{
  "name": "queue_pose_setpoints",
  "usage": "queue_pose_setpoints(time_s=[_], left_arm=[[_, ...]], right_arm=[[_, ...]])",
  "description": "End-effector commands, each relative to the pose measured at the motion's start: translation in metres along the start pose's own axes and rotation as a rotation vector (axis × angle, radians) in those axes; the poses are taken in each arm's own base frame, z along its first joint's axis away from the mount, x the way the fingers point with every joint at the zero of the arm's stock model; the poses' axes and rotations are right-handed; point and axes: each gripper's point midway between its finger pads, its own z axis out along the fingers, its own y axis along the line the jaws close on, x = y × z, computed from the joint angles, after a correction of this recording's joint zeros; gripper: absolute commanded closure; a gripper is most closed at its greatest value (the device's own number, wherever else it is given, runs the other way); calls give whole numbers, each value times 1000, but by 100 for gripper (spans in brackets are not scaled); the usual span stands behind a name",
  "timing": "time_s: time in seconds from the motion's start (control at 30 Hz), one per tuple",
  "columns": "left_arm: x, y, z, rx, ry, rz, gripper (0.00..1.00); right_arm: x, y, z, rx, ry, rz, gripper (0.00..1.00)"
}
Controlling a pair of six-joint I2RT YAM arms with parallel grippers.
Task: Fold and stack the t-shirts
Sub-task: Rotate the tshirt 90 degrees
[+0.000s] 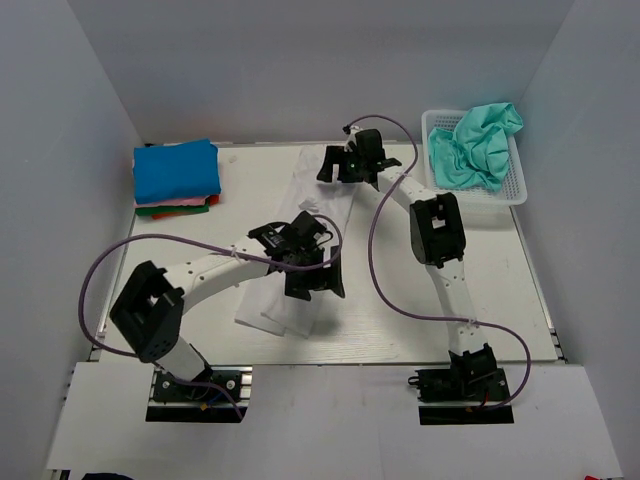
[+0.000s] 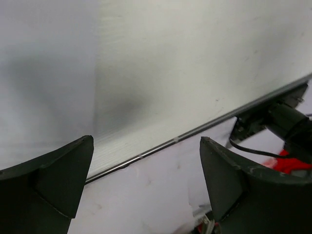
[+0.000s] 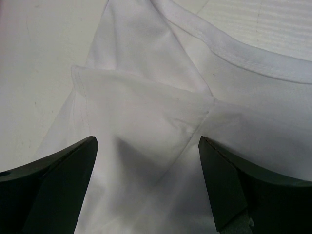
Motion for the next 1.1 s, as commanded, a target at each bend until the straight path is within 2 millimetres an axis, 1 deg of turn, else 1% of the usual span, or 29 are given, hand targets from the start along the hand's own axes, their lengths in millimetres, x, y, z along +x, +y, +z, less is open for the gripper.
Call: queue_pose_setpoints(time_s=[0.0,0.03,0.07,0.1,0.13,0.17,0.2,0.23,0.27,0.3,0.37,0.47,0.5,0.53,0.57,0.6,0.63,0.67,0.7,0.77,0.8,0.83,0.87,0.9,0.93,0.97,1.0,1.03,1.07], left_arm=[[-9,34,-29,-179,-88,25,0],[-11,39,-32,-211,-100,24,0],[-9,50,-35,-265,-98,20,0],[-9,53,-36,-281,-98,32,0],[-10,58,-37,-305,-106,32,0],[-5,68,-34,-336,-100,30,0],[-5,72,-32,-346,-101,42,0],[1,82,-26,-379,-78,39,0],[0,87,-21,-393,-75,50,0],[3,91,-15,-413,-53,47,0],[9,105,-6,-454,-21,52,0],[17,116,5,-495,27,56,0],[21,121,4,-508,42,54,0],[25,126,6,-523,63,63,0],[27,124,7,-511,73,61,0],[28,124,14,-491,76,58,0],[36,121,18,-453,110,60,0],[37,117,22,-428,121,67,0],[41,118,28,-419,141,62,0],[47,107,37,-361,176,65,0],[50,101,40,-328,197,59,0],[49,92,48,-289,199,69,0],[49,84,50,-252,204,57,0],[53,79,53,-218,227,52,0],[50,74,55,-196,215,47,0],[51,72,57,-182,227,45,0],[47,68,58,-170,214,50,0],[48,63,58,-147,222,49,0],[41,52,62,-104,205,59,0]], right_arm=[[21,1,-27,26,115,-31,10],[15,2,-31,28,105,-57,10],[-2,10,-45,45,84,-77,10],[-8,15,-50,46,78,-98,10],[-10,13,-55,55,80,-121,10],[-24,22,-68,57,55,-139,10],[-18,24,-73,58,82,-143,10],[-12,23,-76,61,99,-143,10],[-17,33,-84,52,93,-156,10],[-5,31,-90,68,143,-148,10],[10,26,-102,124,199,-140,10],[34,19,-107,160,269,-121,10],[46,16,-107,164,300,-114,10],[51,16,-105,163,312,-114,10],[55,16,-105,163,325,-114,10],[61,18,-98,153,338,-118,10],[64,17,-97,155,349,-111,10],[66,18,-95,149,356,-112,10],[68,18,-90,145,362,-112,10],[72,15,-82,145,364,-111,10],[68,14,-76,145,351,-108,10],[70,6,-73,165,356,-97,10],[68,5,-70,166,348,-91,10],[61,6,-65,166,322,-81,10],[69,-9,-57,203,333,-70,10],[57,-5,-53,200,299,-76,10],[54,-12,-50,220,288,-75,10],[65,-25,-42,239,308,-67,10],[50,-21,-38,232,266,-77,10]])
